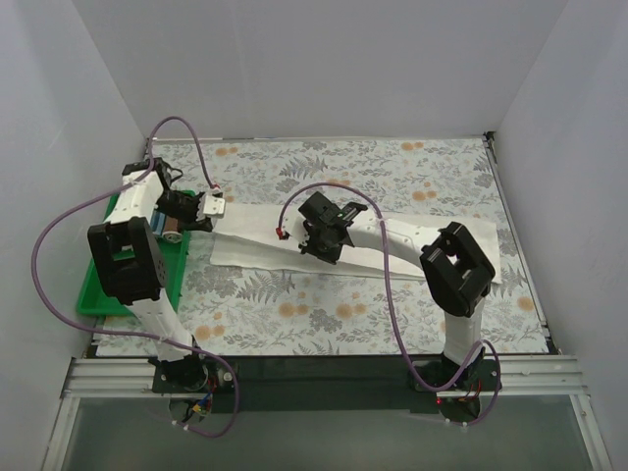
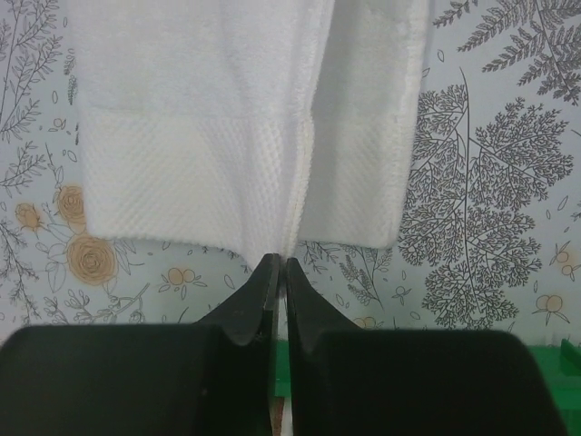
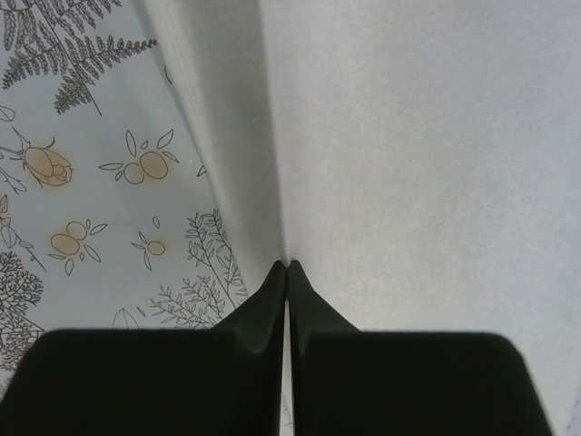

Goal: Roll the towels
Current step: Fold the towel

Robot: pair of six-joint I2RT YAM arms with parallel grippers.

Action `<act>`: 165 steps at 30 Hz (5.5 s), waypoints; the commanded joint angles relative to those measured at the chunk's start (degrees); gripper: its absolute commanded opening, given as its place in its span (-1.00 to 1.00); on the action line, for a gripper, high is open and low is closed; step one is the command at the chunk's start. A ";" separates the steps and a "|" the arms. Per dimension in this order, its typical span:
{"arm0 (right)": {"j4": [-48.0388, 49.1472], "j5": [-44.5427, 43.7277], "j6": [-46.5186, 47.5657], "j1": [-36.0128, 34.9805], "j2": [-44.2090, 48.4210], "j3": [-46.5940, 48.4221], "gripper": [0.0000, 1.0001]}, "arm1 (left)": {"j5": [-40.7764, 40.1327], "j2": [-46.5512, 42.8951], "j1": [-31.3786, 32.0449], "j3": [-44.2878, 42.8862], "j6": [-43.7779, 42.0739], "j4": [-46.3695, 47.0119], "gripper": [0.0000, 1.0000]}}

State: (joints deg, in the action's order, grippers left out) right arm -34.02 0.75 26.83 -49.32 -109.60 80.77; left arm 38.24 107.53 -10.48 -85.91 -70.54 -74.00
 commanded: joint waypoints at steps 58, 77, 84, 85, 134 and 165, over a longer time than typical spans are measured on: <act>-8.78 10.67 -6.44 16.80 0.27 -0.96 -0.63 | -14.76 6.63 7.32 5.40 75.72 36.02 -1.00; -10.53 15.68 -8.02 23.46 -1.24 6.96 0.00 | -13.46 28.11 8.37 -32.07 78.81 30.14 -0.78; -12.12 11.29 -5.47 31.74 11.59 -7.27 -0.16 | -16.69 13.07 12.76 -11.24 72.40 36.30 -0.75; -12.30 11.03 -4.86 32.53 12.04 -8.34 -0.19 | -16.71 12.28 13.20 -9.99 71.87 35.94 -0.77; -10.72 14.80 -14.52 69.97 -3.51 1.76 0.10 | -17.67 -2.23 13.12 11.38 70.19 32.34 -0.41; -11.59 8.74 -10.40 74.98 -2.20 4.13 0.40 | -15.92 -6.10 13.12 14.02 71.60 33.30 -0.41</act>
State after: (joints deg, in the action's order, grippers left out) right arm -45.08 11.97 14.09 24.95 -112.71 81.78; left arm 20.45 105.27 3.09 -72.01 1.28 -41.17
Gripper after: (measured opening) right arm 0.697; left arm 0.295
